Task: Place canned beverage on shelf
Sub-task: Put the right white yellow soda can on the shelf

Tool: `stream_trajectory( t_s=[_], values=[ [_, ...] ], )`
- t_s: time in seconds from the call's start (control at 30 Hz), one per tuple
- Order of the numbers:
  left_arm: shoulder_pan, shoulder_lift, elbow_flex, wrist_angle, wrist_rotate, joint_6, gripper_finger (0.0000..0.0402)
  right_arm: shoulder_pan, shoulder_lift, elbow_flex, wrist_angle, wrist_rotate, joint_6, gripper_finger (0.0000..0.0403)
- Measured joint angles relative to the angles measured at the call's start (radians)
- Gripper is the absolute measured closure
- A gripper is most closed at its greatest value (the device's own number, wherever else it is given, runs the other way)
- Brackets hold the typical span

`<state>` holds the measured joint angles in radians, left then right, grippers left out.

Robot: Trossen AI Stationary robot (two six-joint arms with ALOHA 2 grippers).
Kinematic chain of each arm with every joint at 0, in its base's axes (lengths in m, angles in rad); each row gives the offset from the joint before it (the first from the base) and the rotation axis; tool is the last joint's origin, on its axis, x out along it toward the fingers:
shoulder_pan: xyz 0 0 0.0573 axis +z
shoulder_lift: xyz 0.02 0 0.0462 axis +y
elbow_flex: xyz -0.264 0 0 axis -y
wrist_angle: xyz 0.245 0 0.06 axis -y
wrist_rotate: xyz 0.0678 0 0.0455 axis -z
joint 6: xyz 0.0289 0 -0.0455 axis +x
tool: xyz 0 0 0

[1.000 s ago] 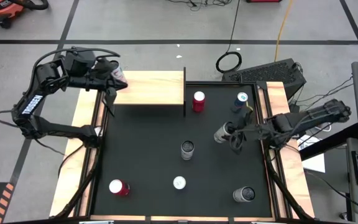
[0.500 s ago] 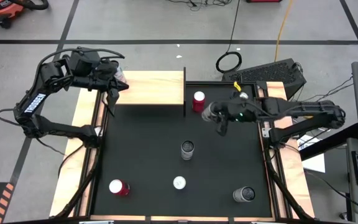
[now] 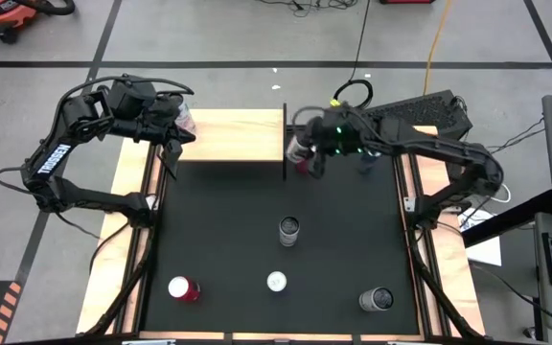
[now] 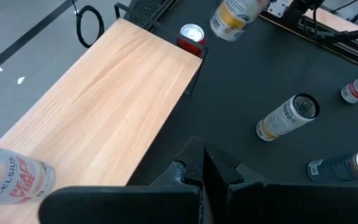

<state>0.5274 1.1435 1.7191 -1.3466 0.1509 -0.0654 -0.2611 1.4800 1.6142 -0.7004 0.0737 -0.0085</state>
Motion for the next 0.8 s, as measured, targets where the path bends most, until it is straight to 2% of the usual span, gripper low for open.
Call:
stream_trajectory(
  t_s=[0.5,0.8],
  values=[
    [0.000,0.000,0.000,-0.005,0.000,0.000,0.0401,-0.118,0.303,0.355,0.002,-0.127,-0.134,0.0189],
    [0.000,0.000,0.000,-0.032,0.000,0.001,0.0401,-0.186,0.392,0.429,0.007,-0.208,-0.135,0.0189]
  ],
)
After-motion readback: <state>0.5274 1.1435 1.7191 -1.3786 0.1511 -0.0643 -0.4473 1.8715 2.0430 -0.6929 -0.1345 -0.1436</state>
